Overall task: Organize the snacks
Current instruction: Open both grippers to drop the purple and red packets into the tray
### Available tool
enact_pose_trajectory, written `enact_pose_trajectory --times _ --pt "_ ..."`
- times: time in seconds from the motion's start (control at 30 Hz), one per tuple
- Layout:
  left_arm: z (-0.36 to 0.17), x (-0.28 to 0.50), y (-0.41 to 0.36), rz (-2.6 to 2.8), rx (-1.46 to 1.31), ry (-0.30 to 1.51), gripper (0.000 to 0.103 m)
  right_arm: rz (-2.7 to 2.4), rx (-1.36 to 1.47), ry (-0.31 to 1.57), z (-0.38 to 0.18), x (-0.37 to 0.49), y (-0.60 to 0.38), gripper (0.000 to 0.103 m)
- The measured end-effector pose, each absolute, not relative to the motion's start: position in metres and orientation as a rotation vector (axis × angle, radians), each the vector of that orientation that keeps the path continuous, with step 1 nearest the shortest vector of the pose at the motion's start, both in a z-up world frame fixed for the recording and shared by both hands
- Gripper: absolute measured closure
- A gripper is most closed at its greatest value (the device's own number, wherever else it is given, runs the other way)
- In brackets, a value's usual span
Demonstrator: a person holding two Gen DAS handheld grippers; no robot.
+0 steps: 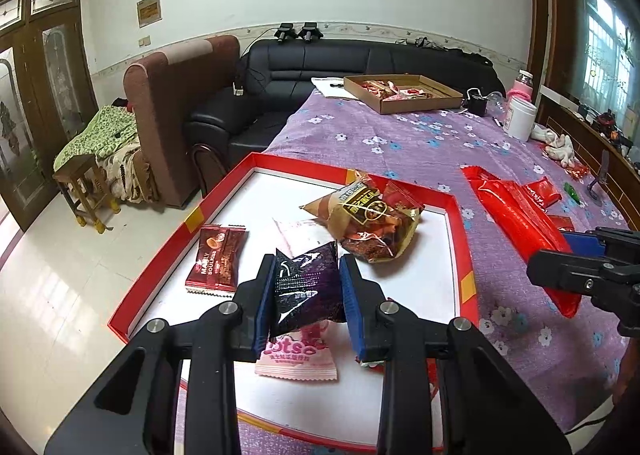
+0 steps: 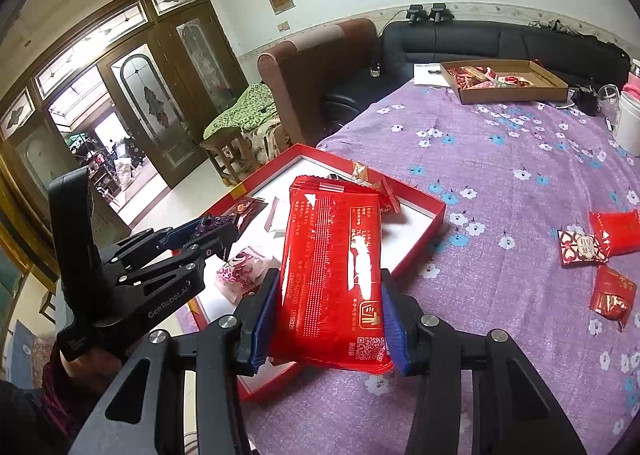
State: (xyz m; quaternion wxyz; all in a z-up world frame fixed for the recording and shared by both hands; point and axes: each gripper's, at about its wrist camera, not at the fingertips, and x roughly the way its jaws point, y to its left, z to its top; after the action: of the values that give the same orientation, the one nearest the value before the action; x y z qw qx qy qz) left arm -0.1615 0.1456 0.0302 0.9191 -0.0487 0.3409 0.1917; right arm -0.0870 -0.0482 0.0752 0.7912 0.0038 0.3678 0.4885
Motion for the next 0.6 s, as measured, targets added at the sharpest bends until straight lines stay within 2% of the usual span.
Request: enact_pose_trajectory --times 0.6 --pt "0.028 -0.16 0.169 0.425 -0.106 0.704 0.074 1.071 -0.011 0.793 0.075 -0.088 -0.016 0.056"
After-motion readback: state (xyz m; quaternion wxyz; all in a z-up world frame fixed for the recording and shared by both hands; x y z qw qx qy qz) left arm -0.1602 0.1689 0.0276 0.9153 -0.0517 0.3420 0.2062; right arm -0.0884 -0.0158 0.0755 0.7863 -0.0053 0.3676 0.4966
